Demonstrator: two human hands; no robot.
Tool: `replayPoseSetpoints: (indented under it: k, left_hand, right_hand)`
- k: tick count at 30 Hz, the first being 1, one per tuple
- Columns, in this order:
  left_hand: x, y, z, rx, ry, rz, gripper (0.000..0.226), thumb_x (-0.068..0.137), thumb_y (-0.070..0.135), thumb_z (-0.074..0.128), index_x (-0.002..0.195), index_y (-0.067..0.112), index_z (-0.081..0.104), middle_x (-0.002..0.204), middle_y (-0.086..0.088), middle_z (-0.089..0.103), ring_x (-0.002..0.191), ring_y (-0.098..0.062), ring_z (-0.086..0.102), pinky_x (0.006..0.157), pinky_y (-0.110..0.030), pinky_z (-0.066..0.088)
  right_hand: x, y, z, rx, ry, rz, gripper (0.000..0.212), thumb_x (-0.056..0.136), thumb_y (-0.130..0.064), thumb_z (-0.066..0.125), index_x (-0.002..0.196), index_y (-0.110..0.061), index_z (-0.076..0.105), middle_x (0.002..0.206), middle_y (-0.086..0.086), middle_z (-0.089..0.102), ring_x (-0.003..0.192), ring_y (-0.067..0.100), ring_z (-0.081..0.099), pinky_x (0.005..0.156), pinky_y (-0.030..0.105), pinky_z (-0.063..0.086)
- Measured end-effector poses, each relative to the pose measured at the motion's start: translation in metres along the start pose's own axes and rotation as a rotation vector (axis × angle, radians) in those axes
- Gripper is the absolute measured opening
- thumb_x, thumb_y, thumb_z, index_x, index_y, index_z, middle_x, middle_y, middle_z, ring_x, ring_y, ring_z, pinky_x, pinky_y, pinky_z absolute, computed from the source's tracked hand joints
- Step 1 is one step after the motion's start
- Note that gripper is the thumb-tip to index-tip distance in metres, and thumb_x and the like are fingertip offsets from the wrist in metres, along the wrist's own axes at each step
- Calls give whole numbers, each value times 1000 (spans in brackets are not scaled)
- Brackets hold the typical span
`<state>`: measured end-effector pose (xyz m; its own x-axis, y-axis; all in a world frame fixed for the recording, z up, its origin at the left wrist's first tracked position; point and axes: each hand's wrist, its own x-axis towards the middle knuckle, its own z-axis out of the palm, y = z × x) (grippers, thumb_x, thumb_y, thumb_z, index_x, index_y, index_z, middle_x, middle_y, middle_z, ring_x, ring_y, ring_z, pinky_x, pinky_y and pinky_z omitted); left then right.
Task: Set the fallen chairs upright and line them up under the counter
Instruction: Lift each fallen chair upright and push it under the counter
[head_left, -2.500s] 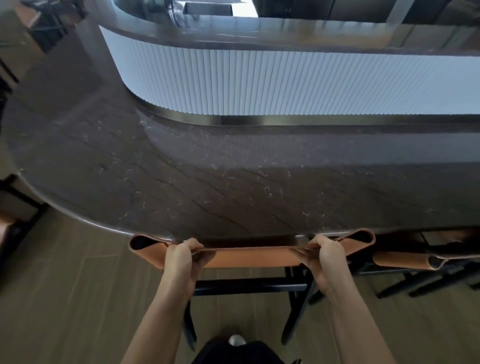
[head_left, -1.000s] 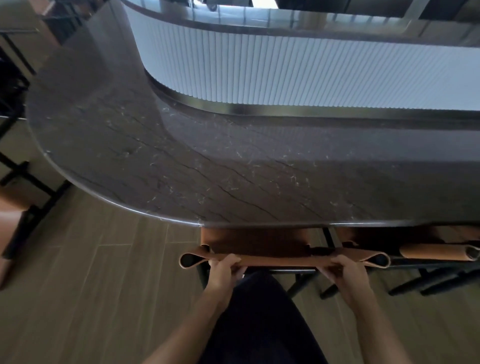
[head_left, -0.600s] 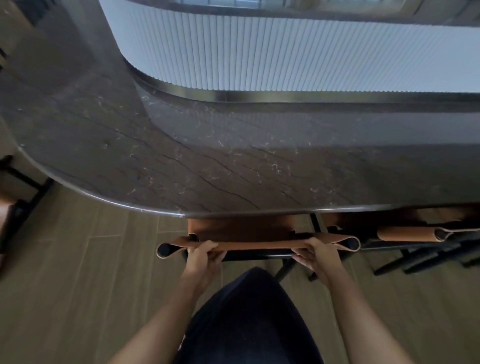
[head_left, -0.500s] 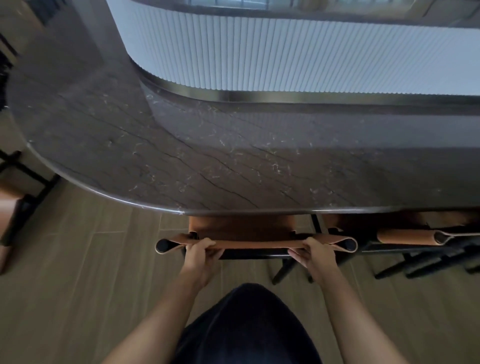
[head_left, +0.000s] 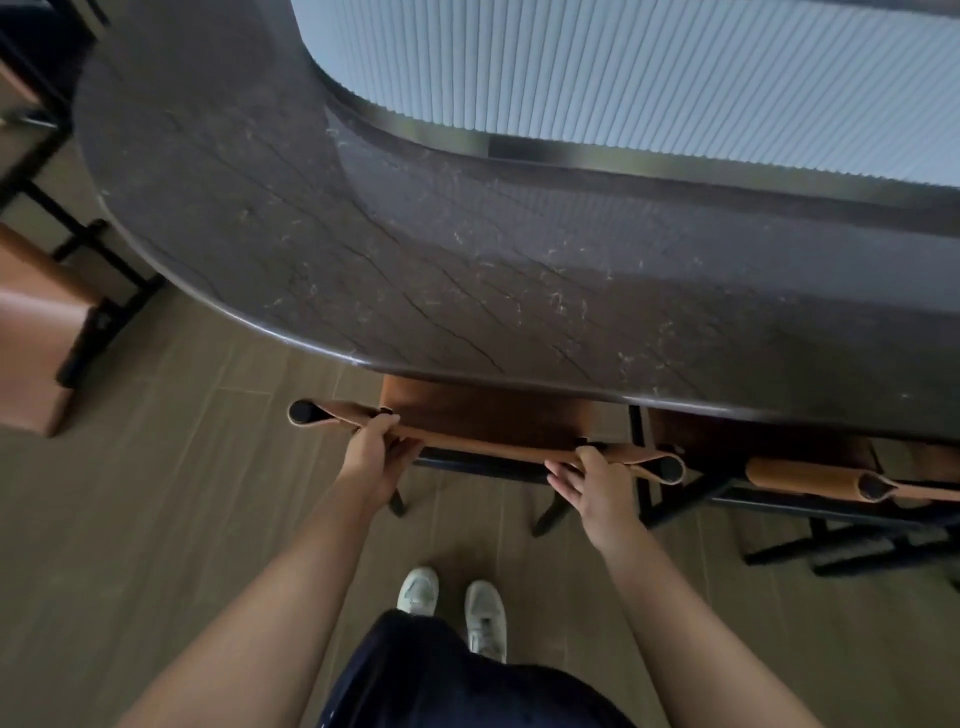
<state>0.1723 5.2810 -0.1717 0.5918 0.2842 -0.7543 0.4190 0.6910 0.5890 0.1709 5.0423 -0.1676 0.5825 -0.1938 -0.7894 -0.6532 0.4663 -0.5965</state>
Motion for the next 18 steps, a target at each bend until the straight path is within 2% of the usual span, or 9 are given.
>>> replayPoseSetpoints:
  k: [2, 5, 7, 12, 14, 17, 18]
  left_hand:
    - [-2, 0, 3, 6, 10, -11, 17, 96, 4, 43, 82, 8, 51, 77, -9, 53, 72, -20, 55, 76, -36, 53]
    - [-3, 7, 8, 46, 26, -68, 17, 96, 2, 40, 82, 7, 49, 79, -12, 54, 74, -25, 56, 89, -45, 50]
    - [-3, 9, 9, 52, 34, -81, 19, 96, 2, 39, 80, 7, 49, 80, -13, 55, 74, -26, 57, 87, -46, 50]
    - [-12, 5, 9, 12, 40, -79, 17, 97, 7, 42, 83, 6, 50, 85, -13, 57, 77, -26, 58, 82, -41, 49]
    - [-16, 7, 9, 1, 20, -92, 16, 98, 7, 42, 84, 5, 51, 87, -14, 58, 81, -28, 59, 79, -42, 50]
    - [-26, 14, 1, -20, -50, -116, 13, 97, 6, 44, 88, 2, 53, 92, -17, 62, 90, -31, 63, 82, -43, 54]
    - [-30, 17, -3, -19, -76, -121, 11, 96, 6, 45, 93, 1, 55, 95, -19, 64, 92, -33, 64, 79, -43, 57]
  right_hand:
    - [0, -1, -3, -39, -24, -4, 38, 100, -9, 51, 135, 0, 42, 106, 9, 60, 87, 24, 68, 64, 31, 56]
    - [3, -1, -6, -115, -32, -5, 44, 101, -15, 52, 140, -3, 37, 123, 14, 58, 92, 24, 68, 71, 33, 56]
    - [4, -1, -7, -160, -50, -11, 43, 101, -18, 51, 139, -4, 37, 128, 17, 59, 97, 25, 66, 78, 36, 55]
    - [-1, -1, -7, -153, -78, -4, 27, 102, -22, 50, 125, -11, 42, 119, 15, 64, 98, 24, 67, 78, 36, 56]
    - [-4, -1, -7, -150, -118, 28, 28, 103, -26, 48, 128, -14, 43, 111, 13, 67, 97, 25, 68, 75, 36, 56]
    - [-12, -2, -6, -110, -140, 83, 26, 102, -35, 46, 123, -20, 45, 112, 15, 67, 98, 28, 68, 72, 36, 55]
    - [-15, -2, -5, -87, -138, 91, 28, 102, -37, 46, 123, -19, 46, 113, 17, 68, 99, 29, 68, 74, 38, 55]
